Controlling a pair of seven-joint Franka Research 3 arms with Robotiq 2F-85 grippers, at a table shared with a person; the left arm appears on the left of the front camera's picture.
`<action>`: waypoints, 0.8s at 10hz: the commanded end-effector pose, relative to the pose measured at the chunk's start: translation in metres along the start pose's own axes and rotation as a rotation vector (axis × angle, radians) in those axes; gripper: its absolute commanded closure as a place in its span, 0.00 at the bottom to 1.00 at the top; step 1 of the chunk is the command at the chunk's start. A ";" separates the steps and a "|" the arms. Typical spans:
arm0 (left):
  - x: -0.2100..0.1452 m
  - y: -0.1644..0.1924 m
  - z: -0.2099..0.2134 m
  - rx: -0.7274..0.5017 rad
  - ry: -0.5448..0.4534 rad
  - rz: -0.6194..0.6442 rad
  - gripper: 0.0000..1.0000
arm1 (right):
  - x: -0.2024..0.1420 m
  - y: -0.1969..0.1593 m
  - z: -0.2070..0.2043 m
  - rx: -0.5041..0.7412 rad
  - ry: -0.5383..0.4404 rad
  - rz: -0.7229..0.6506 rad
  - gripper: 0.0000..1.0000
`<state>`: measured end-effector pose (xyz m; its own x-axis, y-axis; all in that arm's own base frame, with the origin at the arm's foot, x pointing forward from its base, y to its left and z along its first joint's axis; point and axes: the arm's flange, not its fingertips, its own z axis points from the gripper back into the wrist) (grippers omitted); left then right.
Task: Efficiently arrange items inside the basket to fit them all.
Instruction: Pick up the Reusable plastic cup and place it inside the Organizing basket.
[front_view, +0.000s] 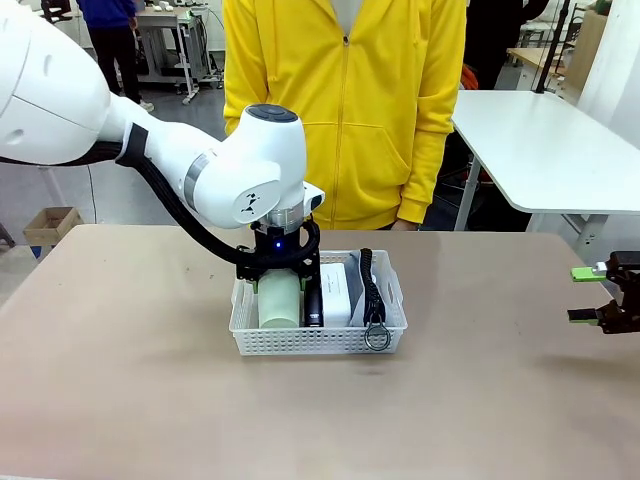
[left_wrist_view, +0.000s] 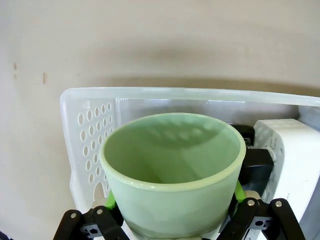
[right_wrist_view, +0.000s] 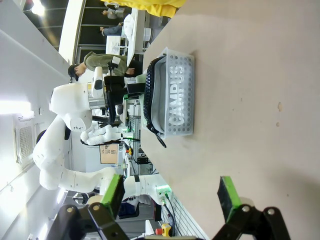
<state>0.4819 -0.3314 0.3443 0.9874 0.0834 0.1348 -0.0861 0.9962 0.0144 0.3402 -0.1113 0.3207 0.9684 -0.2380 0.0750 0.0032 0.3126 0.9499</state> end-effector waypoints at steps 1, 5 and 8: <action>0.004 -0.007 0.000 0.047 -0.028 0.020 0.00 | 0.001 0.003 0.000 0.014 -0.013 0.000 0.00; 0.003 -0.007 0.000 0.047 -0.030 0.020 0.00 | 0.001 0.003 0.000 0.014 -0.013 0.000 0.00; 0.001 0.016 0.051 0.017 -0.098 0.049 0.00 | 0.001 0.003 0.000 0.014 -0.013 0.000 0.00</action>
<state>0.4846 -0.3284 0.3675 0.9781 0.0990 0.1828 -0.1043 0.9944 0.0192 0.3402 -0.1113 0.3207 0.9684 -0.2379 0.0750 0.0032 0.3126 0.9499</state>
